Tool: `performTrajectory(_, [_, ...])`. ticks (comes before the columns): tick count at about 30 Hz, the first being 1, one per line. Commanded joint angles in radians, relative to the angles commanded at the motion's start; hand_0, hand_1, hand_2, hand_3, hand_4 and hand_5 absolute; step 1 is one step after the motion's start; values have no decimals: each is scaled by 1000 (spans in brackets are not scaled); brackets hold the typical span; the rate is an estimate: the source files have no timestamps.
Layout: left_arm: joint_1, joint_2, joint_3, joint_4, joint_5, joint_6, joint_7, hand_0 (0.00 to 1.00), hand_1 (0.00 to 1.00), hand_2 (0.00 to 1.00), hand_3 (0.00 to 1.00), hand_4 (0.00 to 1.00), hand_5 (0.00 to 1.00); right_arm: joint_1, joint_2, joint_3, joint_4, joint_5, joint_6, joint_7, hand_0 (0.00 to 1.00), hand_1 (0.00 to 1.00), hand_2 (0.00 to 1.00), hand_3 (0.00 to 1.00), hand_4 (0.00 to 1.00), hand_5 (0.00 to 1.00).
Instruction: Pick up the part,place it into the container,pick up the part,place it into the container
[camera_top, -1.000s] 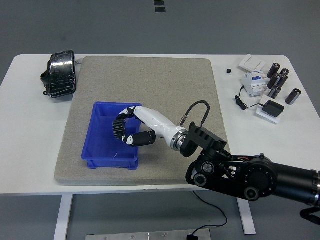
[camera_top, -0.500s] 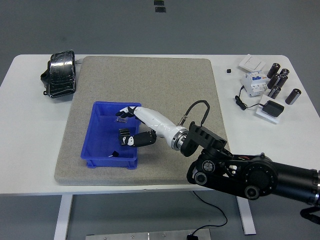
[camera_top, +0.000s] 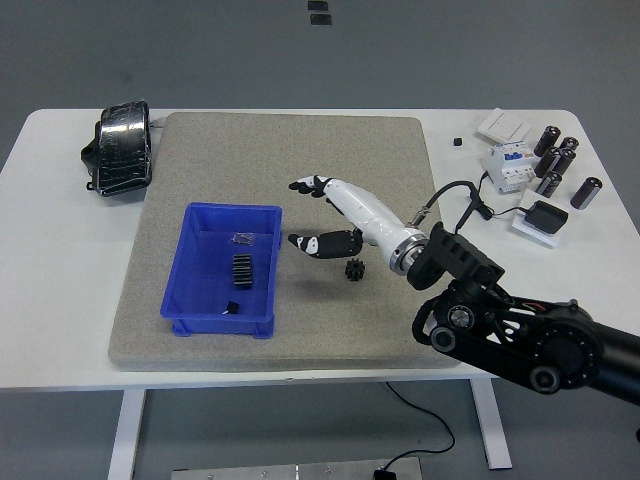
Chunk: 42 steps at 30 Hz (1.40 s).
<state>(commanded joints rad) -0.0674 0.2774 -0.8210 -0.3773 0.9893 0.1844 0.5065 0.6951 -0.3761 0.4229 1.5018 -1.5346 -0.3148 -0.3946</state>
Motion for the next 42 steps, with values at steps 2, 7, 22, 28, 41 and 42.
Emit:
performTrajectory(2, [1, 1, 2, 0, -4, 1, 0, 661, 653, 646, 612, 679, 556, -13, -36, -1, 14, -59, 42, -46, 741, 766, 788, 833, 745, 213])
performTrajectory(7, [-1, 1, 3, 1, -7, 3, -3, 650, 651, 646, 611, 675, 557, -29, -62, -28, 27, -175, 112, -129, 611, 697, 775, 825, 788, 255])
performTrajectory(22, [-6, 2, 3, 1, -7, 2, -4, 650, 650, 646, 604, 670, 561, 9, -21, -139, -56, -196, 124, -136, 518, 660, 768, 809, 797, 286])
performTrajectory(28, [-9, 1, 4, 2, -8, 0, -6, 646, 651, 647, 596, 669, 563, 26, -5, -170, -96, -191, 111, -123, 500, 649, 747, 789, 796, 295])
performTrajectory(41, [-11, 2, 4, 1, -10, -1, -8, 646, 651, 646, 578, 669, 571, 31, -15, -203, -120, -211, 90, -104, 435, 580, 651, 671, 751, 292])
performTrajectory(42, [-11, 2, 5, 1, -11, -1, -8, 646, 651, 646, 578, 669, 571, 31, -14, -205, -122, -209, 90, -103, 435, 580, 651, 671, 751, 292])
